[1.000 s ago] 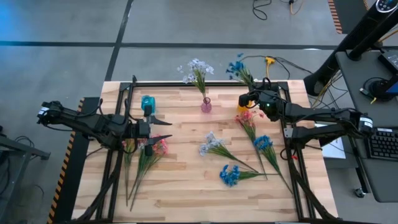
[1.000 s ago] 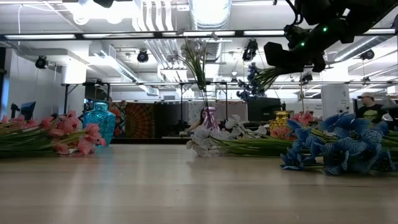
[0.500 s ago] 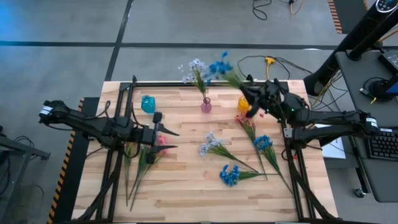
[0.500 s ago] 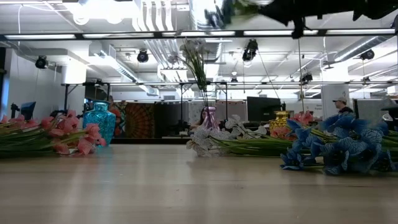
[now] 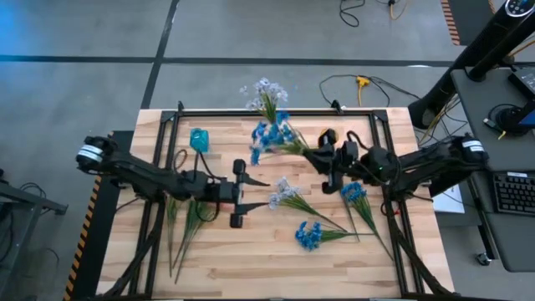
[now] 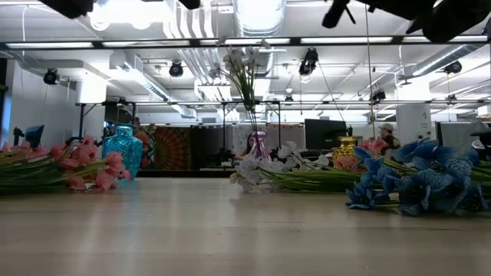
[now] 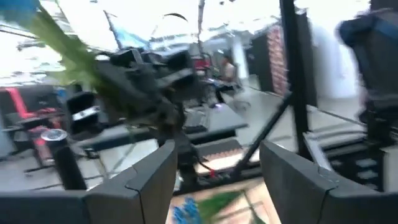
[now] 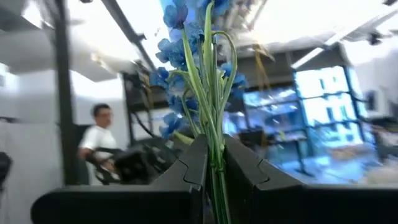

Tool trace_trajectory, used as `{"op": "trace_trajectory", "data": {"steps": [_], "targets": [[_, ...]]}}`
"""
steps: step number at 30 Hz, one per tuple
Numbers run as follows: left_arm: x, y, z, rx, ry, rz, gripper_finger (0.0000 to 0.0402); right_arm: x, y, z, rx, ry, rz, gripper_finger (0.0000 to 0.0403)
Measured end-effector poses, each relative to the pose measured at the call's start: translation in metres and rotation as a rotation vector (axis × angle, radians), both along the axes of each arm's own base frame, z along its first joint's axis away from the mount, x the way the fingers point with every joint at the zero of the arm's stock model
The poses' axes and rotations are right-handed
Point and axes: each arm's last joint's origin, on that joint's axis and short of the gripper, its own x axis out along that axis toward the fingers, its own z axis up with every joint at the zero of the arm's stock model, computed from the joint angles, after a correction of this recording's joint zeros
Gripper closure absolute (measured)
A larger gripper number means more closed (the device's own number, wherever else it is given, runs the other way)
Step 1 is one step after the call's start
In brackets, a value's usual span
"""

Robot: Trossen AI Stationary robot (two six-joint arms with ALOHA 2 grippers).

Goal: Sort flowers into vase by color
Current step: Put the left blue flowers into the yellow vase

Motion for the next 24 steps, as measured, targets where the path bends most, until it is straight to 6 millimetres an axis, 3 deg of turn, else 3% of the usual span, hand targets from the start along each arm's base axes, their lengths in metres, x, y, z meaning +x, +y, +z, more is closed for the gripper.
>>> {"op": "trace_trajectory", "data": {"steps": [5,12,18,24], "targets": [[0.010,0.001,-0.011,0.026,-0.027,0.103,0.0168,0.014,0.007,-0.004,-0.011,-0.053,0.039,0.0374],[0.018,0.004,-0.017,0.025,-0.076,0.115,0.0166,0.047,0.019,-0.009,-0.030,-0.039,0.103,0.0374],[0.039,0.004,-0.022,0.012,-0.061,0.114,0.0166,0.078,0.027,-0.007,-0.054,-0.048,0.161,0.0374],[0.060,0.004,-0.029,-0.009,-0.046,0.178,0.0166,0.095,0.030,-0.004,-0.056,-0.059,0.225,0.0374]]}}
